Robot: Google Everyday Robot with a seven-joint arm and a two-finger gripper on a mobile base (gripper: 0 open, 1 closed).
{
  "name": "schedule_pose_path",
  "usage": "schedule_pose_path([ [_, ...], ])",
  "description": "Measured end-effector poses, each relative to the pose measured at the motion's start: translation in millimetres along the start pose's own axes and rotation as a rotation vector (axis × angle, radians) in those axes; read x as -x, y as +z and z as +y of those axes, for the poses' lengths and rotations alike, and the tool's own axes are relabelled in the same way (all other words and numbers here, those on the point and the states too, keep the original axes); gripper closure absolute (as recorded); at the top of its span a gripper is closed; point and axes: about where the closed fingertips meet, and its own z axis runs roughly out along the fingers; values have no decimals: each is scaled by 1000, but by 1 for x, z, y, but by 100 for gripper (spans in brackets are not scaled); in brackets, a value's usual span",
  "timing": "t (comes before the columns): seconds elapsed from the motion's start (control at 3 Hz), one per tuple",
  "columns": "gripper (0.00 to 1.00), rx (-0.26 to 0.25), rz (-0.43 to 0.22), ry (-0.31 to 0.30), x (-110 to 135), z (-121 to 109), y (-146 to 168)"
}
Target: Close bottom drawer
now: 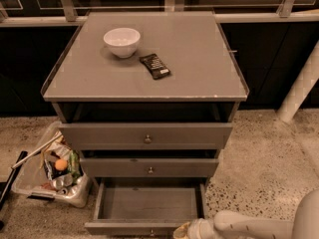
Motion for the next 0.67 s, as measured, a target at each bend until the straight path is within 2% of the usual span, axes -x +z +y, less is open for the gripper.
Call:
schedule_pose_path([
  [0.67,100,-39,11,-14,-22,-6,33],
])
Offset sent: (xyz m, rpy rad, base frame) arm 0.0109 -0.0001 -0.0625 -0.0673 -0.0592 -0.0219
